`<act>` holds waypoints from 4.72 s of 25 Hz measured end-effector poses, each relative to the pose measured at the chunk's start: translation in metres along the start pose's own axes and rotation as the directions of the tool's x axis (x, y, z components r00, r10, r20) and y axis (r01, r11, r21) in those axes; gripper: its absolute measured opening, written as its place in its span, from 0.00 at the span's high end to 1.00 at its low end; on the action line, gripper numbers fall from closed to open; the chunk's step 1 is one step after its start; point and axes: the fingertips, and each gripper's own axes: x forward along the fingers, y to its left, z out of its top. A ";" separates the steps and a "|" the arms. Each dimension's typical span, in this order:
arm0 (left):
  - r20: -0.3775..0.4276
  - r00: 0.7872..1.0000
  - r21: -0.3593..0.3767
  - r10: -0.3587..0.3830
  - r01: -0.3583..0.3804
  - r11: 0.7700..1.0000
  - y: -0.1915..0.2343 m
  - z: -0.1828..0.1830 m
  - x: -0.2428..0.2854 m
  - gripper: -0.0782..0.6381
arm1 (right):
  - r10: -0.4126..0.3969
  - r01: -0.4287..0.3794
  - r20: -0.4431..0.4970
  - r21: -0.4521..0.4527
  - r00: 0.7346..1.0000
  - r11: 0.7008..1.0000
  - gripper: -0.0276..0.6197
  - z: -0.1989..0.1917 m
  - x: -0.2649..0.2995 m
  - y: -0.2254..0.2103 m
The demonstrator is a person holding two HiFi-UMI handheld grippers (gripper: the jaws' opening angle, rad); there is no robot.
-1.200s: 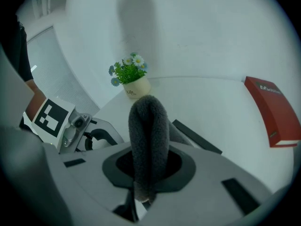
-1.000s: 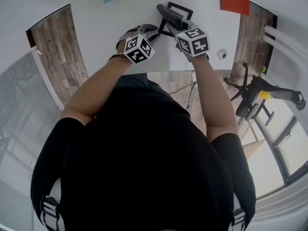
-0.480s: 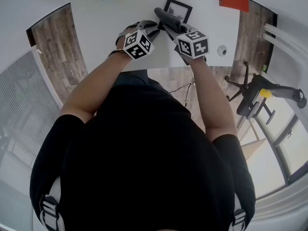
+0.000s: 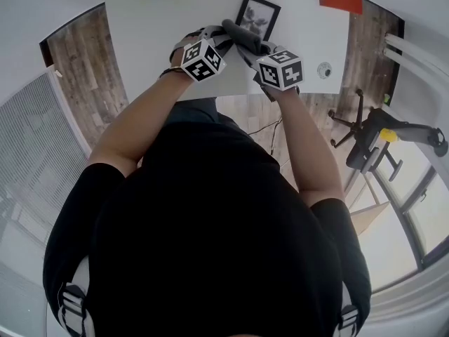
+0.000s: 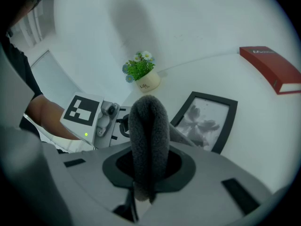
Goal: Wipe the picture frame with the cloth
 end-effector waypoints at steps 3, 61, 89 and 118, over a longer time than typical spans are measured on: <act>0.001 1.000 0.003 0.003 -0.003 1.000 0.000 -0.001 -0.001 0.74 | 0.006 -0.005 0.009 -0.025 1.000 1.000 0.89 0.002 -0.006 0.006; 0.009 1.000 0.031 0.020 -0.020 0.999 0.000 -0.002 -0.003 0.75 | -0.325 0.286 -0.072 -0.325 0.943 0.901 0.89 -0.003 -0.025 -0.068; 0.028 0.999 0.070 0.043 -0.045 0.997 -0.001 0.002 -0.002 0.75 | -0.262 0.231 -0.119 -0.227 0.958 0.946 0.89 -0.057 -0.026 -0.021; 0.155 0.987 -0.153 0.050 -0.026 0.988 -0.034 0.009 -0.131 0.75 | -0.269 0.287 0.199 -0.068 0.942 0.955 0.89 -0.043 -0.171 0.053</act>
